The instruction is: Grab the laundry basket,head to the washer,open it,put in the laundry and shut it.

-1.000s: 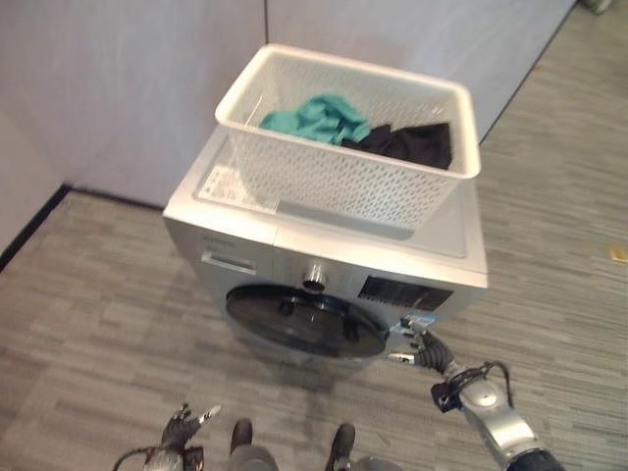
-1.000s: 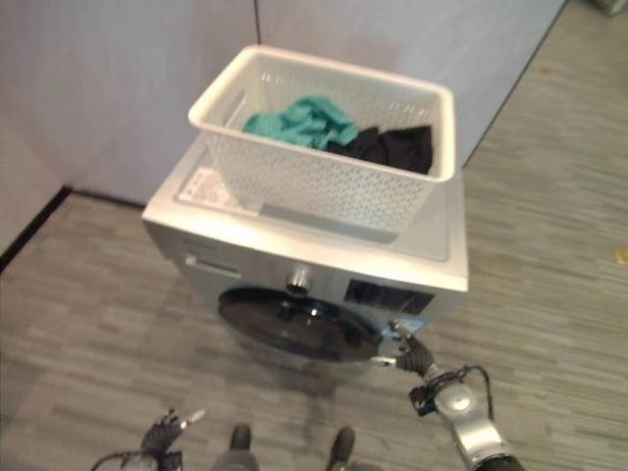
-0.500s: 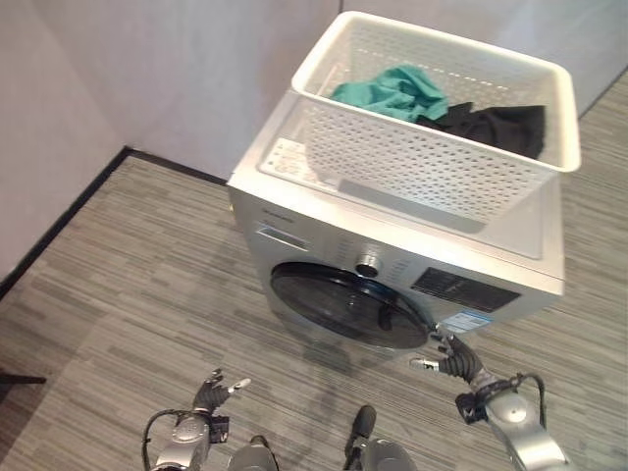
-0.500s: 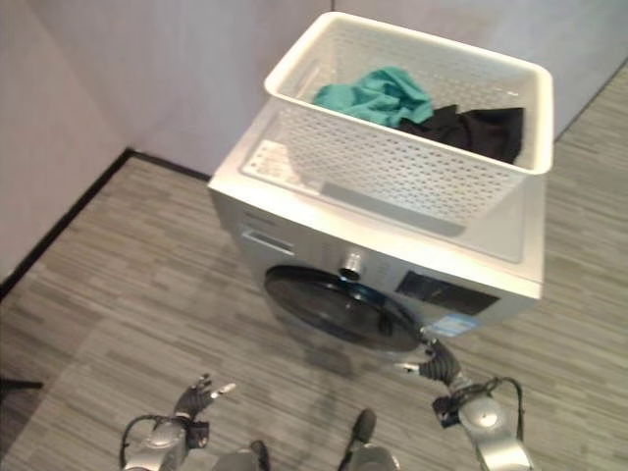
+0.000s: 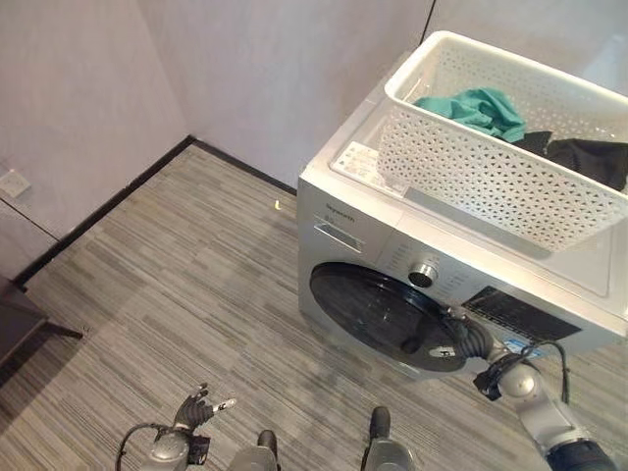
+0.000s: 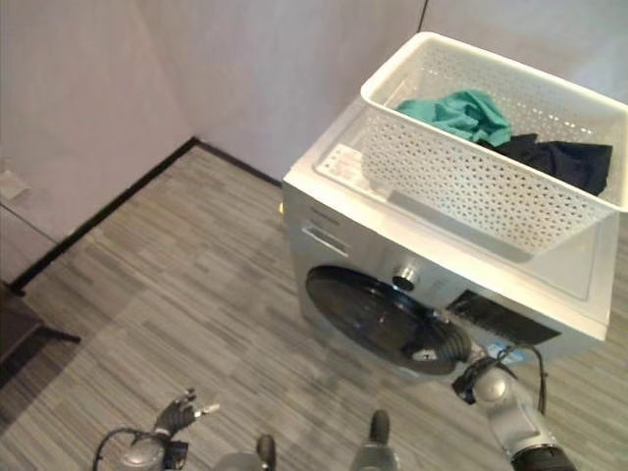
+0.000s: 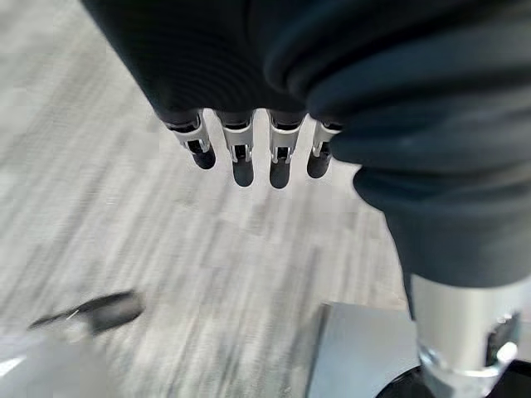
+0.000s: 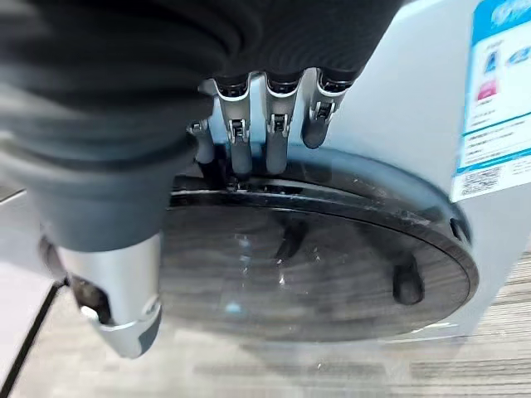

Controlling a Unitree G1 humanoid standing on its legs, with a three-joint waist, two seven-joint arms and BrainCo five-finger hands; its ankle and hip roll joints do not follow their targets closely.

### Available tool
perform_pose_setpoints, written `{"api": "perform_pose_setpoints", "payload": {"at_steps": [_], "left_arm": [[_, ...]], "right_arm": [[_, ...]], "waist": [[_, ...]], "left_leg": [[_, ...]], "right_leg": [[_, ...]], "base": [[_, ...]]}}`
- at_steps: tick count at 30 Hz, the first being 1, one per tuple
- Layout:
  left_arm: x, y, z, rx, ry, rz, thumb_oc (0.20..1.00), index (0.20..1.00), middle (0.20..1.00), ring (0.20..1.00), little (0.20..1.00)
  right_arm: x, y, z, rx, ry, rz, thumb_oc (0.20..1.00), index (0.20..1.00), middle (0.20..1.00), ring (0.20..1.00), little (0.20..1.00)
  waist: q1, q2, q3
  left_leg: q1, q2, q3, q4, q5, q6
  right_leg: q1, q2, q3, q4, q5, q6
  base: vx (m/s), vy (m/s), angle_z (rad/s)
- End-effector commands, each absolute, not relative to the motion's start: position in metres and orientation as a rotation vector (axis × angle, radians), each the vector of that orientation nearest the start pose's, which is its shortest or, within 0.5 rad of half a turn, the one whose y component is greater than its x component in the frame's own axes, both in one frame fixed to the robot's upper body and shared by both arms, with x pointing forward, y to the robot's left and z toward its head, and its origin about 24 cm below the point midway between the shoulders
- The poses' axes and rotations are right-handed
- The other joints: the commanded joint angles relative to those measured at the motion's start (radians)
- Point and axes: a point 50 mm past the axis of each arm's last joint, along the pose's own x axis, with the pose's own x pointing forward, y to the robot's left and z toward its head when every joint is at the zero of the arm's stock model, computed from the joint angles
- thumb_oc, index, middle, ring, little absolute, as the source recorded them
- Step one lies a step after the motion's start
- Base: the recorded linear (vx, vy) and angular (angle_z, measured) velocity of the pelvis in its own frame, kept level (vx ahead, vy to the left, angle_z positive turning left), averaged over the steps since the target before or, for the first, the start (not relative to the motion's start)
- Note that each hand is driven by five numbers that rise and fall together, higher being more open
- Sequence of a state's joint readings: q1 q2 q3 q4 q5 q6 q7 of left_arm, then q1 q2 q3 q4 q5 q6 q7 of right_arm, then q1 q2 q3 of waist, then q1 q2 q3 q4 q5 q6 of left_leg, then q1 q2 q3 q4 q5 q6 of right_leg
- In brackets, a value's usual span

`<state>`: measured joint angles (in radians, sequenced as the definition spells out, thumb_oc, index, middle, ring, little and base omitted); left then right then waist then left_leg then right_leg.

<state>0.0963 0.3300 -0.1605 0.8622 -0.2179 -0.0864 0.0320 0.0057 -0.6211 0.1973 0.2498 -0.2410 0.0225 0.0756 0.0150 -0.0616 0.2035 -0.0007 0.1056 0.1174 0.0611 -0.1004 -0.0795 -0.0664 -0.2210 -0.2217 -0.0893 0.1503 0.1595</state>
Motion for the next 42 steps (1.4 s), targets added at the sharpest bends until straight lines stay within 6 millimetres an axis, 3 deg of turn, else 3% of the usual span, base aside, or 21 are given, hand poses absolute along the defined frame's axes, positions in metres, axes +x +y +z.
{"api": "perform_pose_setpoints", "payload": {"at_steps": [1,5,10,13,15,17,19,20,22,23,27,31,36,42], "left_arm": [[0.156,0.236,-0.118,0.155,0.783,0.090,1.000,1.000,1.000,1.000,1.000],[0.156,0.228,-0.120,0.150,0.783,0.070,1.000,1.000,1.000,1.000,1.000],[0.157,0.217,-0.122,0.150,0.780,0.032,1.000,1.000,1.000,1.000,1.000],[0.159,0.216,-0.120,0.141,0.765,0.045,1.000,1.000,1.000,1.000,1.000],[0.163,0.211,-0.119,0.125,0.745,0.057,1.000,1.000,1.000,1.000,1.000],[0.163,0.209,-0.119,0.120,0.743,0.057,1.000,1.000,1.000,1.000,1.000],[0.171,0.206,-0.115,0.101,0.713,0.070,1.000,1.000,1.000,1.000,1.000],[0.182,0.202,-0.109,0.080,0.669,0.078,1.000,1.000,1.000,1.000,1.000],[0.184,0.200,-0.107,0.075,0.660,0.070,1.000,1.000,1.000,1.000,1.000],[0.182,0.191,-0.108,0.055,0.659,0.042,1.000,1.000,1.000,1.000,1.000],[0.176,0.186,-0.110,0.094,0.671,-0.004,1.000,1.000,1.000,1.000,1.000],[0.171,0.190,-0.111,0.108,0.681,-0.008,1.000,1.000,1.000,1.000,1.000],[0.161,0.196,-0.117,0.124,0.723,0.014,1.000,1.000,1.000,1.000,1.000],[0.162,0.196,-0.114,0.132,0.709,0.013,1.000,1.000,1.000,1.000,1.000]], "right_arm": [[0.252,-0.258,0.031,-0.846,0.234,0.171,1.000,1.000,1.000,1.000,1.000],[0.245,-0.245,0.022,-0.801,0.239,0.229,1.000,1.000,1.000,1.000,1.000],[0.239,-0.229,0.001,-0.740,0.290,0.276,1.000,1.000,1.000,1.000,1.000],[0.241,-0.209,-0.008,-0.679,0.293,0.324,1.000,1.000,1.000,1.000,1.000],[0.243,-0.178,-0.021,-0.496,0.313,0.367,1.000,1.000,1.000,1.000,1.000],[0.244,-0.172,-0.025,-0.479,0.324,0.379,1.000,1.000,1.000,1.000,1.000],[0.249,-0.157,-0.027,-0.448,0.323,0.396,1.000,1.000,1.000,1.000,1.000],[0.251,-0.147,-0.030,-0.420,0.329,0.411,1.000,1.000,1.000,1.000,1.000],[0.253,-0.142,-0.030,-0.410,0.329,0.419,1.000,1.000,1.000,1.000,1.000],[0.254,-0.131,-0.031,-0.376,0.336,0.441,1.000,1.000,1.000,1.000,1.000],[0.254,-0.112,-0.036,-0.306,0.358,0.475,1.000,1.000,1.000,1.000,1.000],[0.253,-0.096,-0.038,-0.274,0.369,0.521,1.000,1.000,1.000,1.000,1.000],[0.252,-0.053,-0.038,-0.222,0.389,0.648,1.000,1.000,1.000,1.000,1.000],[0.247,-0.025,-0.037,-0.167,0.406,0.727,1.000,1.000,1.000,1.000,1.000]], "waist": [[0.017,-0.016,-0.017],[0.012,-0.010,-0.010],[0.007,0.012,-0.012],[0.013,0.023,-0.010],[0.030,0.040,-0.003],[0.031,0.041,-0.009],[0.035,0.042,-0.005],[0.040,0.038,0.009],[0.041,0.037,0.012],[0.029,0.054,0.012],[0.031,0.072,-0.001],[0.040,0.072,-0.009],[0.089,0.066,-0.015],[0.120,0.050,-0.029]], "left_leg": [[-0.008,0.031,-0.012,0.038,-0.064,0.018],[-0.023,0.085,-0.023,0.016,-0.019,-0.014],[-0.014,0.103,-0.038,-0.030,0.014,-0.025],[-0.015,0.107,-0.046,-0.033,0.020,-0.024],[-0.017,0.107,-0.043,-0.050,0.039,-0.026],[-0.022,0.103,-0.041,-0.064,0.049,-0.025],[-0.043,0.097,-0.043,-0.064,0.070,-0.031],[-0.069,0.080,-0.065,0.001,0.035,-0.031],[-0.076,0.067,-0.084,0.050,0.016,-0.029],[-0.024,0.048,-0.084,0.052,-0.036,-0.021],[-0.014,-0.003,-0.122,0.063,-0.066,0.004],[-0.014,-0.026,-0.117,0.066,-0.076,0.019],[0.006,-0.061,-0.109,0.061,-0.091,0.048],[0.021,-0.065,-0.120,0.031,-0.077,0.047]], "right_leg": [[0.008,-0.018,-0.029,0.048,-0.119,-0.008],[0.030,0.037,-0.044,0.002,-0.146,-0.025],[0.033,0.066,-0.034,0.002,-0.170,-0.041],[0.026,0.081,-0.017,0.002,-0.174,-0.049],[0.007,0.088,-0.011,0.002,-0.175,-0.047],[-0.003,0.085,-0.011,0.002,-0.174,-0.047],[-0.016,0.075,-0.017,0.002,-0.170,-0.047],[-0.026,0.054,-0.024,0.002,-0.157,-0.050],[-0.033,0.044,-0.031,0.002,-0.149,-0.053],[-0.031,0.037,-0.050,0.002,-0.140,-0.050],[-0.027,0.006,-0.030,0.002,-0.099,-0.040],[-0.020,-0.028,-0.038,0.002,-0.080,-0.029],[-0.018,-0.067,-0.035,0.007,-0.058,-0.011],[0.007,-0.088,-0.068,0.010,-0.050,-0.004]], "base": [[0.01,-0.266,0.11],[-0.03,-0.202,0.14],[-0.01,-0.088,0.14],[-0.01,-0.063,0.07],[-0.08,-0.044,-0.04],[-0.08,0.011,-0.09],[-0.17,0.054,-0.09],[-0.17,0.063,-0.05],[-0.14,0.104,-0.02],[-0.12,0.207,0.01],[-0.06,0.222,0.10],[-0.04,0.158,0.02],[-0.03,0.097,-0.11],[0.02,0.018,-0.05]]}}
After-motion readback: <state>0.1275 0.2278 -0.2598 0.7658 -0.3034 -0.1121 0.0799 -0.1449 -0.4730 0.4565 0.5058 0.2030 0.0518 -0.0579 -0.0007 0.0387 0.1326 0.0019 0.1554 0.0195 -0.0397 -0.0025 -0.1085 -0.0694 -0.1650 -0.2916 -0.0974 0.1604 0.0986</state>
